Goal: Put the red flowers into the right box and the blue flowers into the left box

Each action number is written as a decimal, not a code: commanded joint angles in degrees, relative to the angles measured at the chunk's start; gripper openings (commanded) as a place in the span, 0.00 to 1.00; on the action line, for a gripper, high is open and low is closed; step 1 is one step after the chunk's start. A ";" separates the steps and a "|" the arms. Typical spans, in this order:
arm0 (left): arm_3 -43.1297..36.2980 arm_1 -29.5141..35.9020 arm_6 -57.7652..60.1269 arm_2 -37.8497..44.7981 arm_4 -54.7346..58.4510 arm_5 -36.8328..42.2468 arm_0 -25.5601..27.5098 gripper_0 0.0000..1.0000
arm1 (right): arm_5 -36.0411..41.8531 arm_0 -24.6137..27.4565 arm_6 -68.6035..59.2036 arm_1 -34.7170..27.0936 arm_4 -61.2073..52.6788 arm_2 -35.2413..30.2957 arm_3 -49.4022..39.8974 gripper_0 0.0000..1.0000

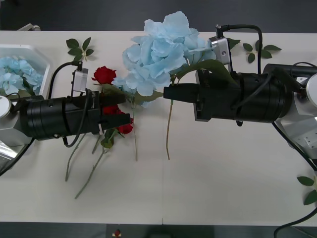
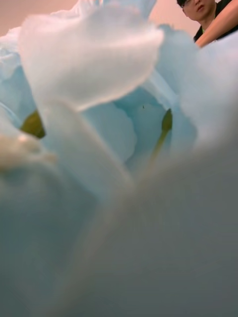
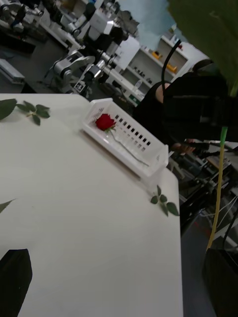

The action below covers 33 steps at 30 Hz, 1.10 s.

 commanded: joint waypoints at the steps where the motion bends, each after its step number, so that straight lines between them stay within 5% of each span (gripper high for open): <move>1: -3.13 -2.96 0.98 -2.72 1.61 0.44 2.07 1.00 | -0.34 -0.93 -1.73 0.28 -0.30 -0.05 -2.36 0.00; 11: -6.12 -7.88 0.98 -8.16 2.05 1.05 7.69 1.00 | -0.52 -0.84 -1.73 0.37 -0.30 -0.05 -2.36 0.00; 23: -6.38 -15.36 0.98 -9.48 -2.61 -1.32 6.02 1.00 | -0.87 -0.93 -1.73 0.37 -0.30 -0.05 -2.36 0.00; 24: -6.38 -15.62 0.98 -9.39 -3.05 -1.67 5.76 0.94 | -0.78 -0.93 -1.73 0.37 -0.21 -0.05 -2.36 0.00; 27: -6.38 -15.71 0.98 -9.39 -3.40 -2.37 5.49 0.56 | -0.78 -0.93 -1.73 0.37 -0.21 -0.05 -2.36 0.00; 30: -6.38 -15.53 0.98 -9.39 -3.31 -3.25 5.49 0.00 | -0.87 -0.84 -1.73 0.37 -0.30 -0.05 -2.36 0.00; 33: -6.38 -15.36 0.98 -9.39 -3.31 -3.87 5.49 0.00 | -0.78 -0.93 -1.73 0.37 -0.30 -0.05 -2.36 0.00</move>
